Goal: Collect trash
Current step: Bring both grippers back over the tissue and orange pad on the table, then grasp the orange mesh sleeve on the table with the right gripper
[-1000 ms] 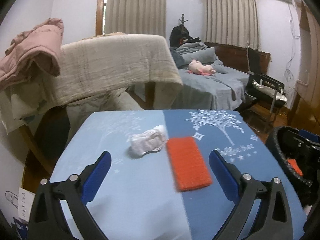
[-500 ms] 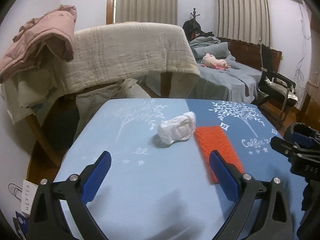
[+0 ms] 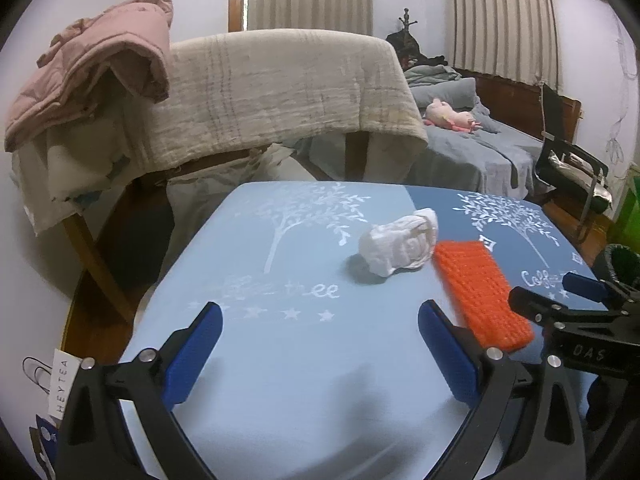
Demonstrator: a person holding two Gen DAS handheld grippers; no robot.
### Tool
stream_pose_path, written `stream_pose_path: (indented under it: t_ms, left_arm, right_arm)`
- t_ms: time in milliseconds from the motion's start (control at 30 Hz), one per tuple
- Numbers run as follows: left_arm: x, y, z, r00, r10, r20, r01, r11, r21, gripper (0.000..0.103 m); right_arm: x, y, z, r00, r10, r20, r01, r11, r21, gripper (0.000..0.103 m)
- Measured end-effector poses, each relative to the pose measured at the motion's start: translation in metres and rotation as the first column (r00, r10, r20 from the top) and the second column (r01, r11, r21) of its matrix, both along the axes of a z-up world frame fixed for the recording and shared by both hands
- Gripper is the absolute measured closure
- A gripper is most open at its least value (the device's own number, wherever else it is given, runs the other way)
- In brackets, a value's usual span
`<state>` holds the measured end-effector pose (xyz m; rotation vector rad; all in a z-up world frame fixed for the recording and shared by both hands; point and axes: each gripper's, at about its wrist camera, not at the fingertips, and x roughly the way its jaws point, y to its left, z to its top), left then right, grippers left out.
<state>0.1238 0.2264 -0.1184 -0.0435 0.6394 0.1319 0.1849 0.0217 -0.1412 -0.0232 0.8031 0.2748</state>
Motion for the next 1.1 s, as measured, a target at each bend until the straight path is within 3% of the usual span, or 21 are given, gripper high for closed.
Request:
stream_pose_path:
  t_ms: [300, 633, 700, 800, 1100]
  left_arm:
    - [0.003, 0.016, -0.005, 1.0, 0.025, -0.011, -0.026, 1.0, -0.017, 0.007]
    - [0.006, 0.02, -0.007, 0.999, 0.029, -0.019, -0.03, 0.999, -0.023, 0.007]
    - [0.006, 0.019, -0.008, 0.999, 0.029, -0.02, -0.029, 0.999, -0.02, 0.007]
    - [0.007, 0.018, -0.009, 0.999, 0.028, -0.019, -0.028, 0.999, -0.018, 0.007]
    - [0.013, 0.003, -0.007, 1.0, -0.007, -0.01, 0.007, 1.0, -0.025, 0.007]
  right_arm:
    - [0.011, 0.023, -0.012, 0.997, 0.042, -0.058, -0.043, 0.999, -0.02, 0.006]
    - [0.015, 0.032, -0.019, 0.988, 0.11, -0.108, -0.111, 0.994, 0.005, 0.049]
    - [0.014, 0.031, -0.019, 0.987, 0.121, -0.107, -0.119, 0.993, 0.02, 0.064]
    - [0.013, 0.031, -0.018, 0.982, 0.154, -0.113, -0.149, 0.988, 0.051, 0.079]
    - [0.011, 0.012, -0.007, 0.987, 0.138, -0.084, -0.131, 0.988, 0.08, 0.082]
